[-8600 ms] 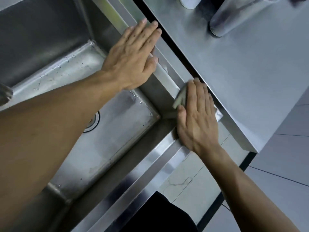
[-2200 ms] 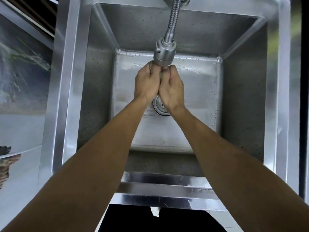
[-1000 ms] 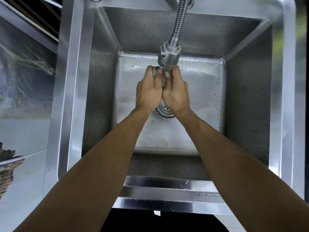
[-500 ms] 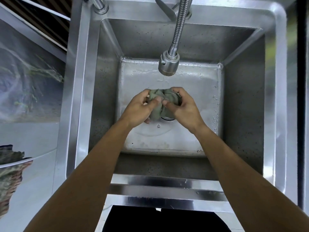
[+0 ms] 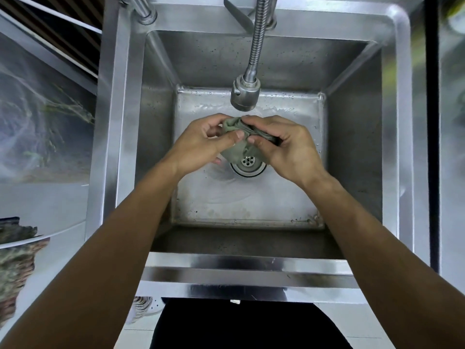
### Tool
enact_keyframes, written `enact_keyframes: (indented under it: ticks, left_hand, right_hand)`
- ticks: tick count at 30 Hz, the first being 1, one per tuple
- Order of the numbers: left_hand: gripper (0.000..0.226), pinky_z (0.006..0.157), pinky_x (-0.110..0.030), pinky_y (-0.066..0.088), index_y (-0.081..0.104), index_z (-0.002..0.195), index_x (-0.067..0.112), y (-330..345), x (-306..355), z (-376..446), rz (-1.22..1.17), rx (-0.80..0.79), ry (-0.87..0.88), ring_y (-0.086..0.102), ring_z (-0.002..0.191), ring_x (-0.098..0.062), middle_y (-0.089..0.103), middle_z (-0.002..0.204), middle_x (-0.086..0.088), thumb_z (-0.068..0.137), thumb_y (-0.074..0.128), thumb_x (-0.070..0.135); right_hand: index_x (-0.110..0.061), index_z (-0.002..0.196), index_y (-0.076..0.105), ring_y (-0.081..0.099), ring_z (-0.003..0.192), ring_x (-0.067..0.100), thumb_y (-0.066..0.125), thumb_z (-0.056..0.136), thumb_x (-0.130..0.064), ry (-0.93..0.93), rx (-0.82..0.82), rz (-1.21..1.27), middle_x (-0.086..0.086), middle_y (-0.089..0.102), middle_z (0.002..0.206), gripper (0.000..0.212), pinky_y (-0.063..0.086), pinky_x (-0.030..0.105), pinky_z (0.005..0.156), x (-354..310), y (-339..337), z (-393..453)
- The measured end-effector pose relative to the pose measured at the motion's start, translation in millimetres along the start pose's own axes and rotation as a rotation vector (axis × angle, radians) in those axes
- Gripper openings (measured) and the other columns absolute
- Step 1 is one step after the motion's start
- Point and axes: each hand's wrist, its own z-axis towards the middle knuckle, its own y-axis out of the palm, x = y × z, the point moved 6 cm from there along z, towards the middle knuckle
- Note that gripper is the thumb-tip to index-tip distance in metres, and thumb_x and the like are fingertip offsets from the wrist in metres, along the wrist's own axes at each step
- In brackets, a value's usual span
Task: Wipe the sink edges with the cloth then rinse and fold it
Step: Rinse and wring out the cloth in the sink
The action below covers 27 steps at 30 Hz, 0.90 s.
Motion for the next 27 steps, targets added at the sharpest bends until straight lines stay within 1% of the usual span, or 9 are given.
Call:
enact_keyframes:
  ticks: [4, 7, 8, 11, 13, 15, 20, 24, 27]
  left_hand:
    - [0.017, 0.080, -0.021, 0.055, 0.073, 0.109, 0.044, -9.1, 19.2, -7.1, 0.038, -0.090, 0.008, 0.068, 0.103, 0.004, 0.075, 0.111, 0.019, 0.095, 0.066, 0.050]
    - [0.023, 0.086, -0.033, 0.055, 0.074, 0.106, 0.039, -25.6, 29.0, -3.7, 0.062, -0.006, -0.019, 0.073, 0.098, -0.004, 0.076, 0.110, 0.017, 0.101, 0.056, 0.051]
    - [0.023, 0.085, -0.034, 0.054, 0.074, 0.103, 0.036, -32.3, 31.7, 0.5, 0.053, 0.058, -0.024, 0.074, 0.093, -0.007, 0.077, 0.107, 0.015, 0.102, 0.054, 0.047]
    - [0.020, 0.070, -0.028, 0.051, 0.072, 0.097, 0.030, -45.6, 43.0, 20.4, 0.056, 0.250, -0.001, 0.074, 0.080, -0.011, 0.078, 0.095, 0.010, 0.104, 0.054, 0.031]
    - [0.020, 0.063, -0.026, 0.050, 0.072, 0.095, 0.028, -46.6, 54.1, 38.5, 0.061, 0.301, 0.016, 0.073, 0.074, -0.011, 0.078, 0.091, 0.010, 0.104, 0.054, 0.028]
    - [0.021, 0.062, -0.026, 0.052, 0.071, 0.093, 0.030, -42.7, 65.5, 58.6, 0.075, 0.293, 0.010, 0.074, 0.072, -0.010, 0.078, 0.090, 0.011, 0.104, 0.054, 0.032]
    - [0.019, 0.076, -0.039, 0.060, 0.071, 0.099, 0.028, -24.9, 80.8, 98.2, -0.022, 0.225, -0.044, 0.072, 0.077, -0.014, 0.077, 0.095, 0.008, 0.103, 0.054, 0.037]
    - [0.018, 0.073, -0.035, 0.061, 0.065, 0.105, 0.026, -21.3, 86.8, 114.4, -0.127, 0.278, -0.077, 0.074, 0.078, -0.018, 0.079, 0.100, 0.004, 0.103, 0.057, 0.042]
    - [0.017, 0.062, -0.028, 0.060, 0.065, 0.105, 0.027, -22.4, 92.9, 117.5, -0.167, 0.313, -0.049, 0.076, 0.074, -0.015, 0.080, 0.096, 0.007, 0.100, 0.062, 0.043]
  right_hand:
    - [-0.021, 0.122, 0.076, 0.070, 0.108, 0.012, 0.075, 0.092, -0.006, -0.042, 0.005, 0.025, -0.004, 0.074, 0.115, 0.034, 0.057, 0.029, 0.097, -9.8, -4.4, -4.4]
    - [-0.021, 0.118, 0.078, 0.071, 0.108, 0.012, 0.074, 0.093, -0.005, -0.030, 0.008, 0.056, -0.004, 0.074, 0.115, 0.030, 0.057, 0.029, 0.096, -14.8, -6.9, -6.2]
    - [-0.021, 0.117, 0.078, 0.071, 0.109, 0.012, 0.074, 0.093, -0.004, -0.032, 0.008, 0.066, -0.005, 0.075, 0.115, 0.030, 0.057, 0.027, 0.096, -17.1, -8.0, -5.6]
    - [-0.021, 0.117, 0.078, 0.071, 0.108, 0.010, 0.074, 0.093, -0.003, -0.059, 0.021, 0.069, -0.008, 0.074, 0.115, 0.031, 0.055, 0.022, 0.095, -24.2, -12.2, 0.0]
    - [-0.020, 0.117, 0.078, 0.071, 0.107, 0.010, 0.074, 0.092, -0.001, -0.086, 0.031, 0.048, -0.007, 0.075, 0.113, 0.031, 0.055, 0.022, 0.094, -28.3, -14.7, 4.9]
    - [-0.019, 0.117, 0.078, 0.071, 0.106, 0.011, 0.074, 0.092, -0.001, -0.105, 0.030, 0.024, -0.005, 0.075, 0.113, 0.031, 0.057, 0.027, 0.094, -31.5, -16.4, 10.3]
    - [-0.018, 0.117, 0.078, 0.071, 0.106, 0.010, 0.073, 0.092, -0.005, -0.138, 0.028, -0.022, -0.003, 0.075, 0.112, 0.029, 0.058, 0.034, 0.093, -37.5, -20.9, 22.9]
    - [-0.020, 0.117, 0.078, 0.071, 0.104, 0.013, 0.073, 0.092, -0.007, -0.128, 0.032, -0.024, -0.002, 0.075, 0.110, 0.029, 0.058, 0.040, 0.092, -36.9, -24.8, 31.8]
    - [-0.022, 0.118, 0.077, 0.071, 0.103, 0.013, 0.073, 0.092, -0.008, -0.120, 0.033, -0.012, -0.002, 0.075, 0.109, 0.029, 0.058, 0.042, 0.091, -35.0, -25.8, 35.5]
